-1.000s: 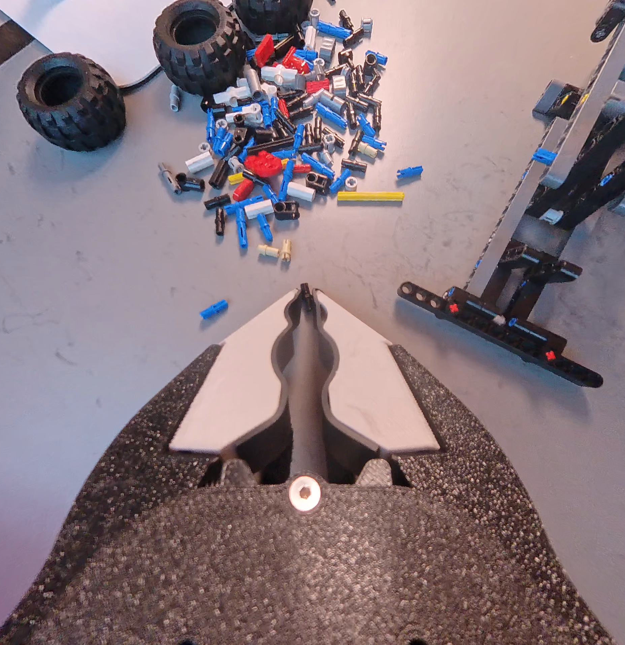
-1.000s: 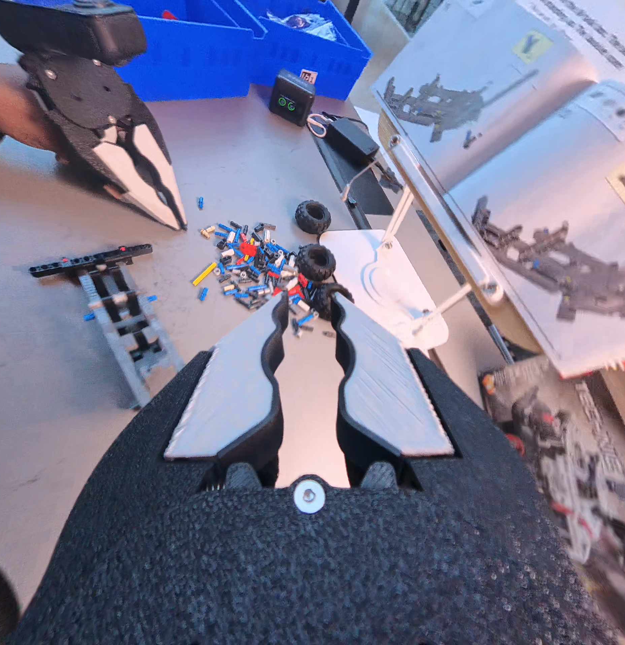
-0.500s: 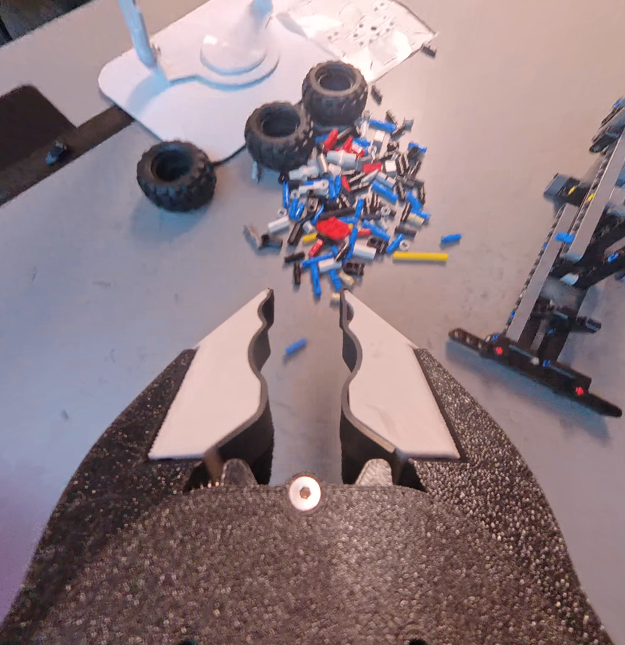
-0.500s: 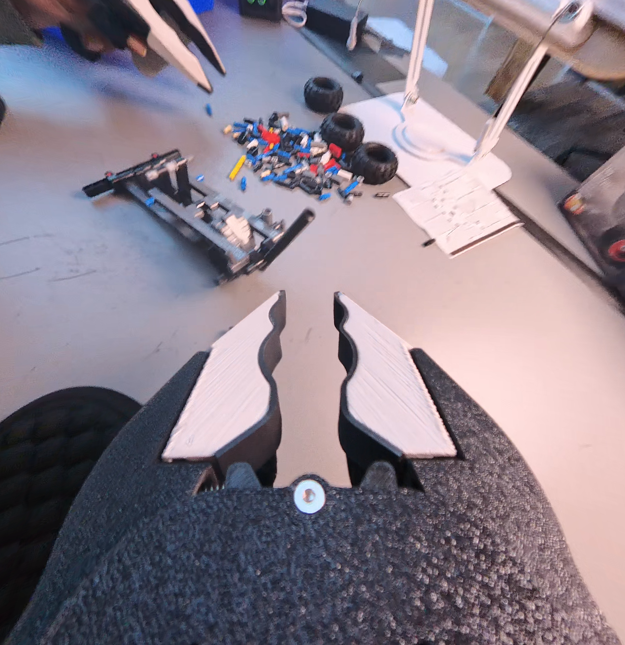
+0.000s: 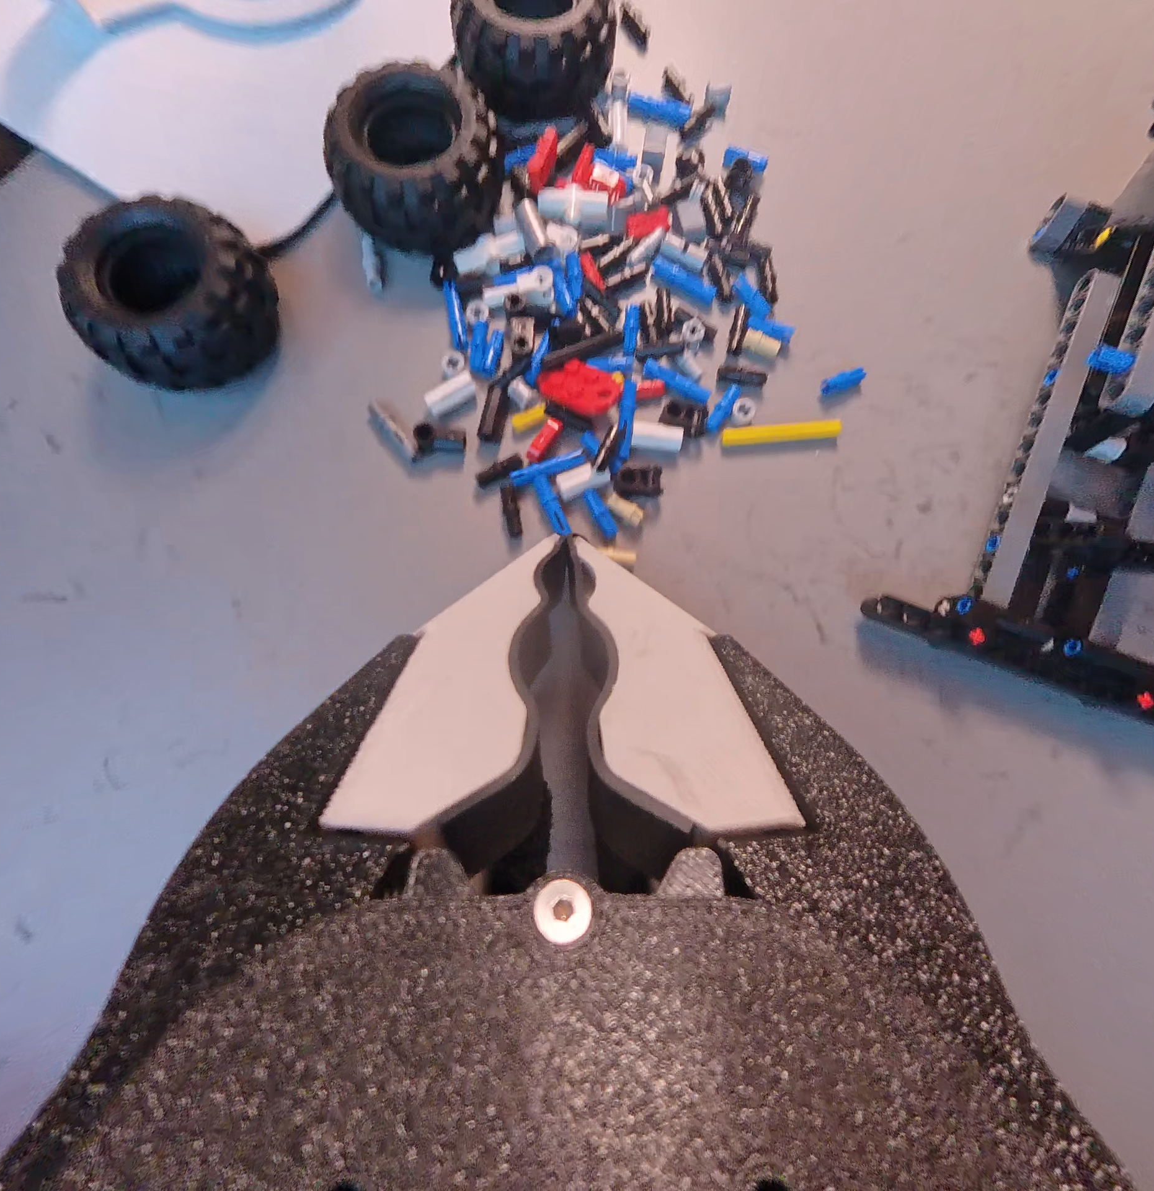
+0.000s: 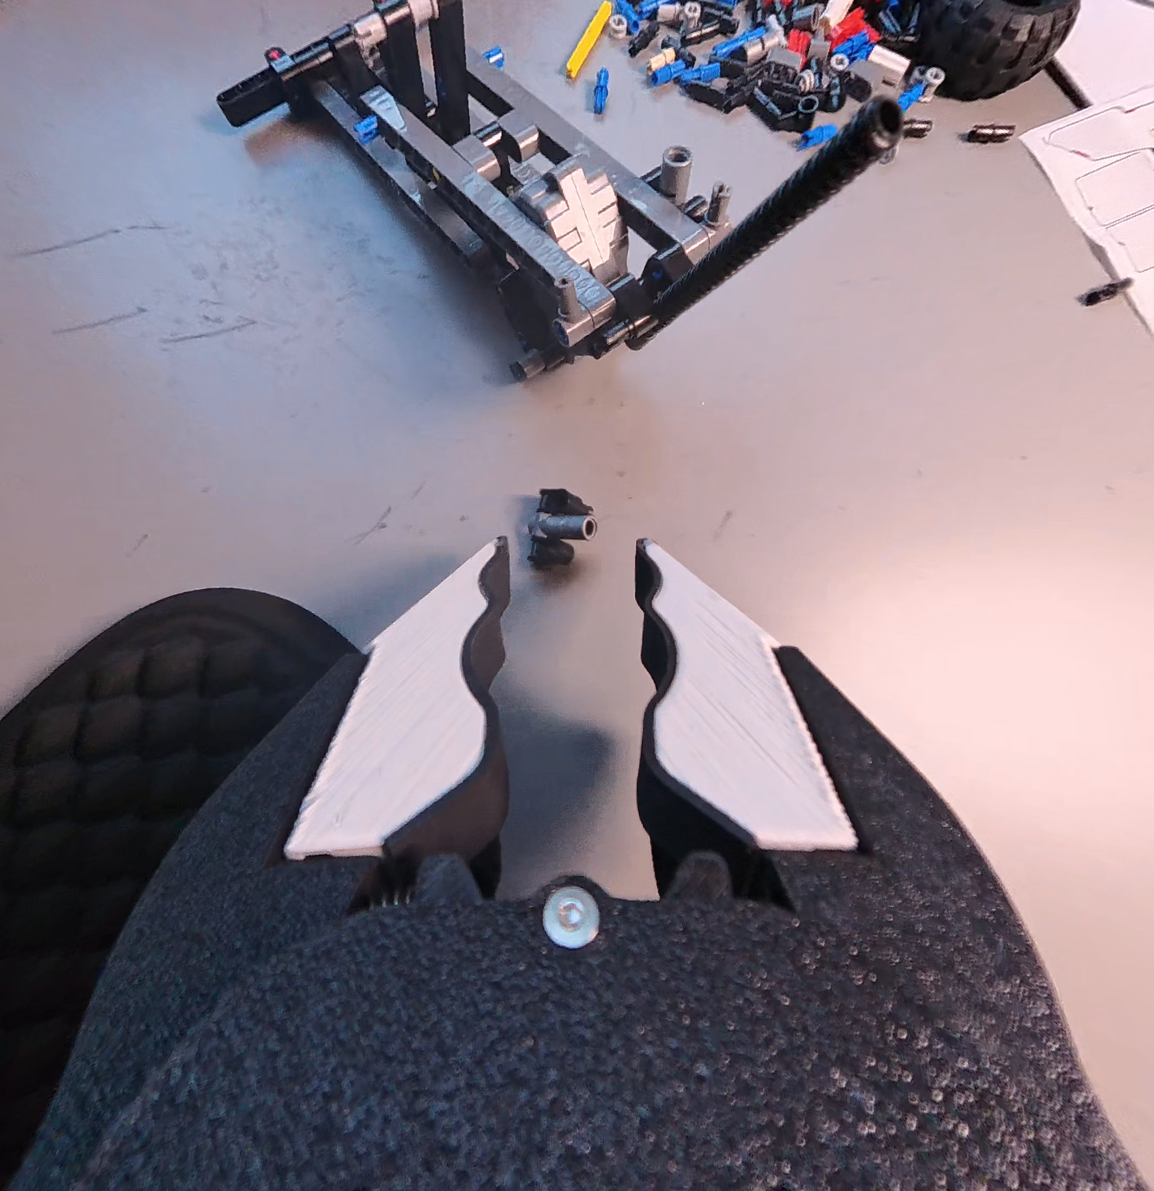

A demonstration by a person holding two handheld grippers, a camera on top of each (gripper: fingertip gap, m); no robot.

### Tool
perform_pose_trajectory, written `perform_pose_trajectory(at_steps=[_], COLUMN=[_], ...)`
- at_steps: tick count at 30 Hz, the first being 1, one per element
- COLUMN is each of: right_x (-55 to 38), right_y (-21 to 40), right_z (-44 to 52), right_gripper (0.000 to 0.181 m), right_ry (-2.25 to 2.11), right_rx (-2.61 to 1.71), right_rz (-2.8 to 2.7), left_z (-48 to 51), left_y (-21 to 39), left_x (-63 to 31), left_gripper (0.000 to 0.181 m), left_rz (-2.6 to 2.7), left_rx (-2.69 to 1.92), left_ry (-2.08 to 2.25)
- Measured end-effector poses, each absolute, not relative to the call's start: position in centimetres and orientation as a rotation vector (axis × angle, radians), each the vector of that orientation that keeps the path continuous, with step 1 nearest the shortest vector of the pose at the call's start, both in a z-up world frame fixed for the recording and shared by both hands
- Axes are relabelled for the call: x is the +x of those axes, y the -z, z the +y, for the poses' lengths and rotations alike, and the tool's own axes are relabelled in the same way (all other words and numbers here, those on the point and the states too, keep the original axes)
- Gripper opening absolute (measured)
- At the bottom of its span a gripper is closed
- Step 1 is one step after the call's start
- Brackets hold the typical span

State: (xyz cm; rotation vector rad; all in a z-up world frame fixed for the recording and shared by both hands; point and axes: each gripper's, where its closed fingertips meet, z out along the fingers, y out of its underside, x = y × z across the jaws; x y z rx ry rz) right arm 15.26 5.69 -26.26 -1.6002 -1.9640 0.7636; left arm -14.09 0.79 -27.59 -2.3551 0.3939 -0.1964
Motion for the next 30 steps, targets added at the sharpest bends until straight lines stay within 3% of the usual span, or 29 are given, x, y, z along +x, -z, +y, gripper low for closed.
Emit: perform_pose_trajectory(at_steps=[2,4,7,10,20,24,30], right_x=[15.0,14.6,14.3,13.6,7.4,4.0,0.1], right_y=[26.8,27.1,27.7,26.0,15.0,13.1,11.2], right_z=[5.6,5.2,4.9,4.3,-3.4,-4.9,-4.6], right_gripper=[0.037,0.035,0.022,0.007,0.006,0.006,0.006], right_ry=[-0.751,-0.761,-0.706,-0.72,-0.886,-0.796,-0.841], right_rx=[-1.62,-1.628,-1.619,-1.518,-0.86,-0.681,-0.633], right_rz=[-1.968,-1.971,-1.991,-1.958,-1.774,-1.747,-1.605], left_z=[2.5,3.5,3.3,1.8,-3.8,-4.1,-4.1], left_y=[26.1,24.0,20.7,19.1,16.3,14.9,12.2], left_x=[-13.5,-12.5,-10.4,-8.2,4.2,3.9,0.5], left_gripper=[0.005,0.031,0.046,0.047,0.04,0.034,0.01], left_rz=[0.397,0.382,0.365,0.377,0.655,0.642,0.509], left_rx=[-2.252,-2.147,-1.989,-1.921,-1.727,-1.648,-1.483], left_ry=[0.168,0.179,0.265,0.383,0.995,1.031,1.072])
